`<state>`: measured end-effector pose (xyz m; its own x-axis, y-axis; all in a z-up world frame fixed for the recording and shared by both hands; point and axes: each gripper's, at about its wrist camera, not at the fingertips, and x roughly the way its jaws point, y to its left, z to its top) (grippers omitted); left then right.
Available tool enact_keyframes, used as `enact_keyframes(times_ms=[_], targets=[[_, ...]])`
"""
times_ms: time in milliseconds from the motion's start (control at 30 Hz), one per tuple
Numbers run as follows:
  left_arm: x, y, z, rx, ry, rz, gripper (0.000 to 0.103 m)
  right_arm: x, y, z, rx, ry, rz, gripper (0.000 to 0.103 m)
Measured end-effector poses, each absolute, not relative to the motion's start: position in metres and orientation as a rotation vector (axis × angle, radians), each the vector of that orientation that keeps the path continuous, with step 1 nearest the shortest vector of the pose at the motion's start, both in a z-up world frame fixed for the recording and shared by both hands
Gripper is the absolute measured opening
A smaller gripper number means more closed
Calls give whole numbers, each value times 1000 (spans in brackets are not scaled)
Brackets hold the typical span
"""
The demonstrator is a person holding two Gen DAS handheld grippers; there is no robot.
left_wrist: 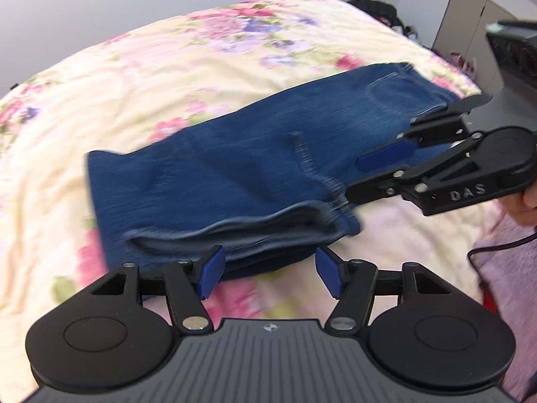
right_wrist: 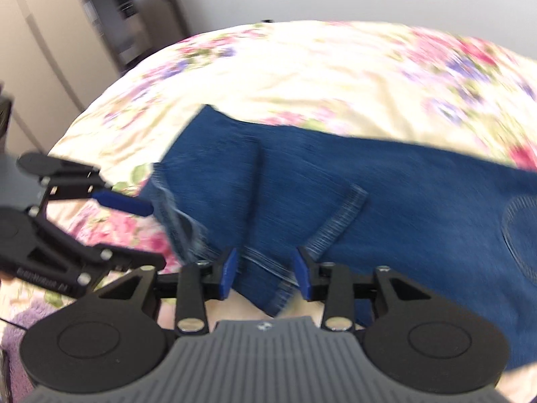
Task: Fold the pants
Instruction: 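Fold the leg hems over toward the waistband with the left gripper and release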
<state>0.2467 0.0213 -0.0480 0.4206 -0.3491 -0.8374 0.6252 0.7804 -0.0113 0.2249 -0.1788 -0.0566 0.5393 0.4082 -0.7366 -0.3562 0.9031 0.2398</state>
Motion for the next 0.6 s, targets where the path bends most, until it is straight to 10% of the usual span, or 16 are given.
enact_keyframes(times_ms=[467, 600], targets=[[288, 109, -65, 223, 994, -286, 56, 256, -27, -65, -298, 817, 556, 58], [293, 113, -77, 212, 1011, -255, 54, 263, -16, -81, -349, 841, 527, 50]])
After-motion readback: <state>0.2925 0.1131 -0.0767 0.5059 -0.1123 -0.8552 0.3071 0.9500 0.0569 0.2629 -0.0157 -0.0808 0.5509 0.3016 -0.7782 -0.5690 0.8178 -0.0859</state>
